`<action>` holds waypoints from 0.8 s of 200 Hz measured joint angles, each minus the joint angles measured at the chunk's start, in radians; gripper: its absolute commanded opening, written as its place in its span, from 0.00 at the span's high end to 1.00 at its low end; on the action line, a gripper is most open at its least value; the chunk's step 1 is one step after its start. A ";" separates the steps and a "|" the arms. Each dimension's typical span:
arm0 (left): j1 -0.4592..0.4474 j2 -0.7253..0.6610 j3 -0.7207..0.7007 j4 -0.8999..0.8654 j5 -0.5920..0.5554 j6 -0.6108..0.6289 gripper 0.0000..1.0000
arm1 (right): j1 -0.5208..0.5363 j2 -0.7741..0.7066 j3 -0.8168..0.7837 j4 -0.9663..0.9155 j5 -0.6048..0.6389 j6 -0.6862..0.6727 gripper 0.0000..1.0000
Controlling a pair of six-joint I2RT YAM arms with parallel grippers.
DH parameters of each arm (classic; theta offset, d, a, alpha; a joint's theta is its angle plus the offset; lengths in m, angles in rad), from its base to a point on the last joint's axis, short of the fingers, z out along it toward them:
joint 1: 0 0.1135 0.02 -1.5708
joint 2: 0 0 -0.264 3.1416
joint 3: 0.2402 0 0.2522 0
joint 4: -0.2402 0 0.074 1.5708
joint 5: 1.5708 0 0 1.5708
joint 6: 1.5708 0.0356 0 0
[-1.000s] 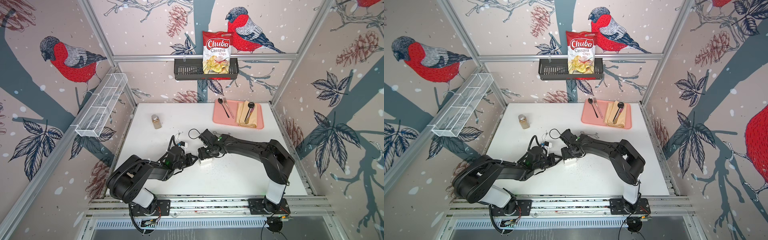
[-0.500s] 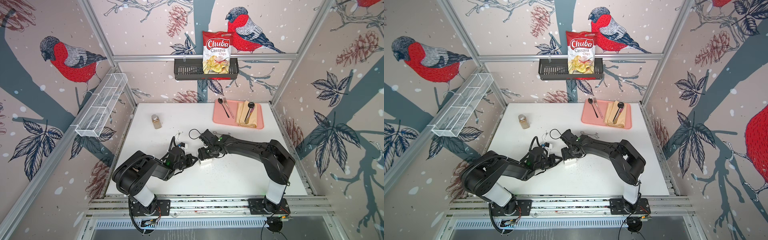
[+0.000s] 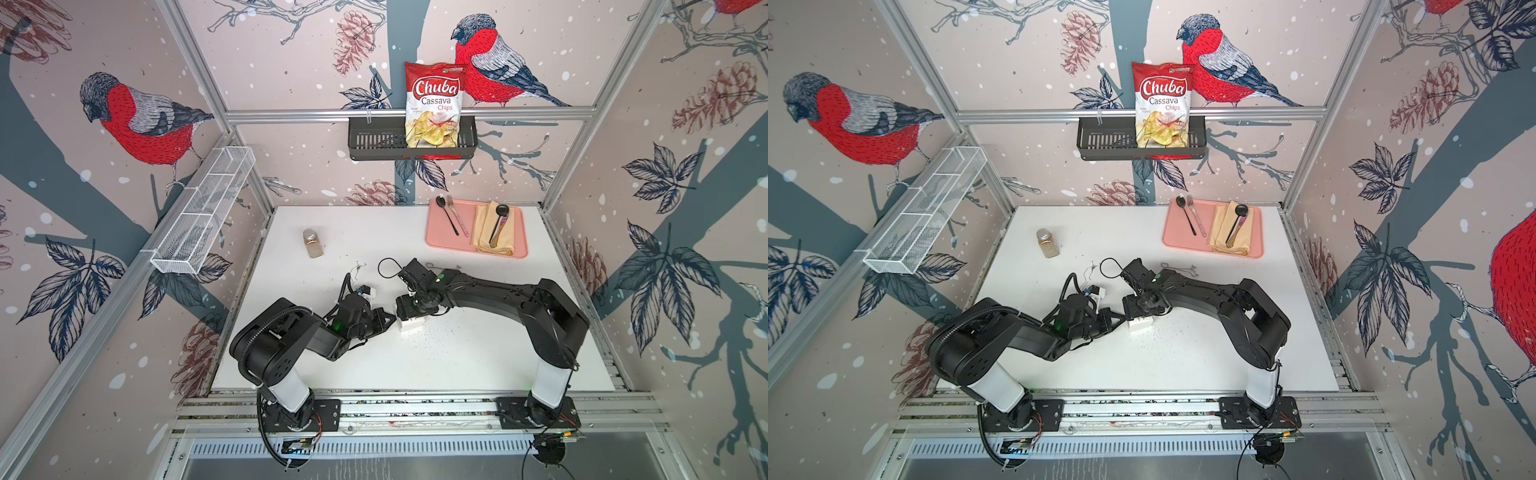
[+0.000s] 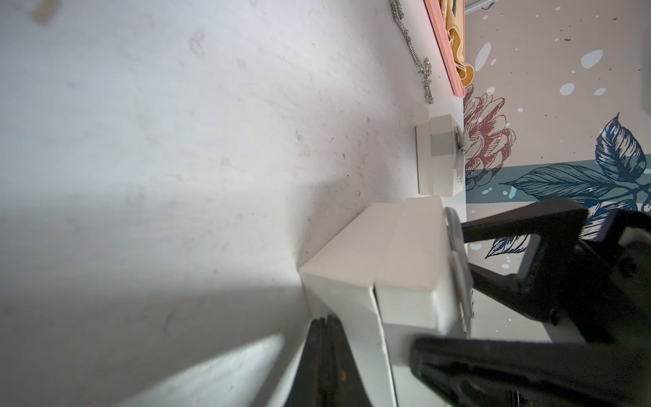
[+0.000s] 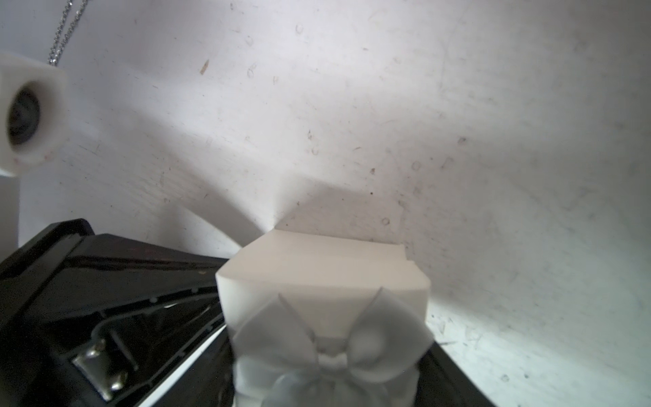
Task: Take the necklace out of the lift-off lid jewelry box
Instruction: Close the lid on the jewelry box.
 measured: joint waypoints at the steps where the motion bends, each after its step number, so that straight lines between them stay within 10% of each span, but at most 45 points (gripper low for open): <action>1: 0.000 0.000 0.000 0.000 0.000 0.000 0.95 | 0.000 0.000 0.000 0.000 0.000 0.000 0.29; 160: -0.004 -0.076 -0.003 -0.015 0.023 -0.003 0.94 | -0.024 -0.048 -0.040 0.026 -0.001 0.026 0.29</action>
